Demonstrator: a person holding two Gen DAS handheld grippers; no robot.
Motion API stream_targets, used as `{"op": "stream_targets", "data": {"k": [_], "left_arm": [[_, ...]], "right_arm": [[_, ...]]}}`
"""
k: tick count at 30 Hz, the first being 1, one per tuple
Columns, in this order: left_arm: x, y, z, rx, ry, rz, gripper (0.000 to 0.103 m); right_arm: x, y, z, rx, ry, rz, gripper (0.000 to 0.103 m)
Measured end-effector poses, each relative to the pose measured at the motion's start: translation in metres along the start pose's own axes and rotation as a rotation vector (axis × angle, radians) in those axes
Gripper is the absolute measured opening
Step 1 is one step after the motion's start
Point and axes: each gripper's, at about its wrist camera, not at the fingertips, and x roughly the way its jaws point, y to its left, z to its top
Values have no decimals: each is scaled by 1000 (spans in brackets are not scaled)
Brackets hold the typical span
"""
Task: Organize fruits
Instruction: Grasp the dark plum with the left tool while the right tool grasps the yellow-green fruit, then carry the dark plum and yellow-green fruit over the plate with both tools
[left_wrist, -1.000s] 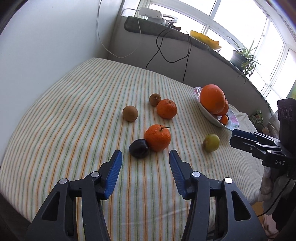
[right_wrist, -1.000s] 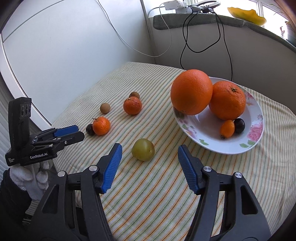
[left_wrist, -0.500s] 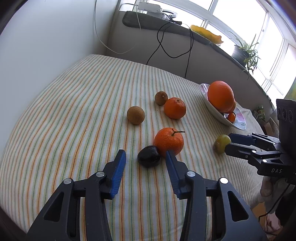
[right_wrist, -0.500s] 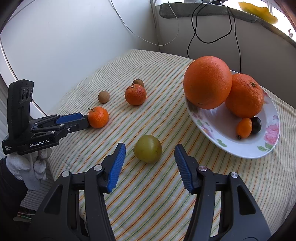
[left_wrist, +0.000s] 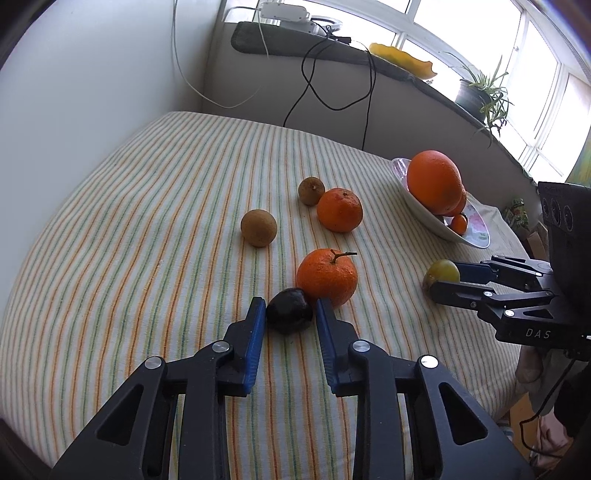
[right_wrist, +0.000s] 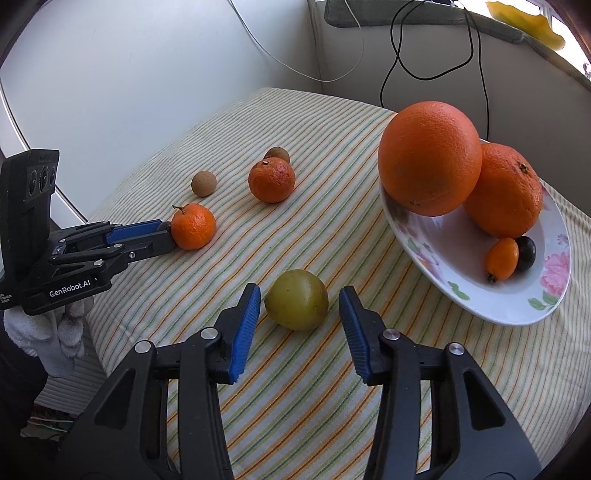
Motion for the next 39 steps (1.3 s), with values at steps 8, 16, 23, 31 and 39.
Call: {"op": "stream_targets", "data": {"k": [8,16,23,31,39], "left_arm": [[-1,0,0,3,-7,6,24],[-5,-1,0,1,-15,-1,24],[-17,-10,6,7,-45,-15,24],[-24,-35,20,44,-78,-60,24],[-16,-65,30,74,-85,-122,24]], "right_arm": [[5,5,0,-16,8,-1,35],[-2,2,-1,-5,-7,3,33],[-14,0,-3,7,-35,16,33],[-36,-8,-7,29,-81,26,33],[-56,-23,-12,60,-114,23,33]]}}
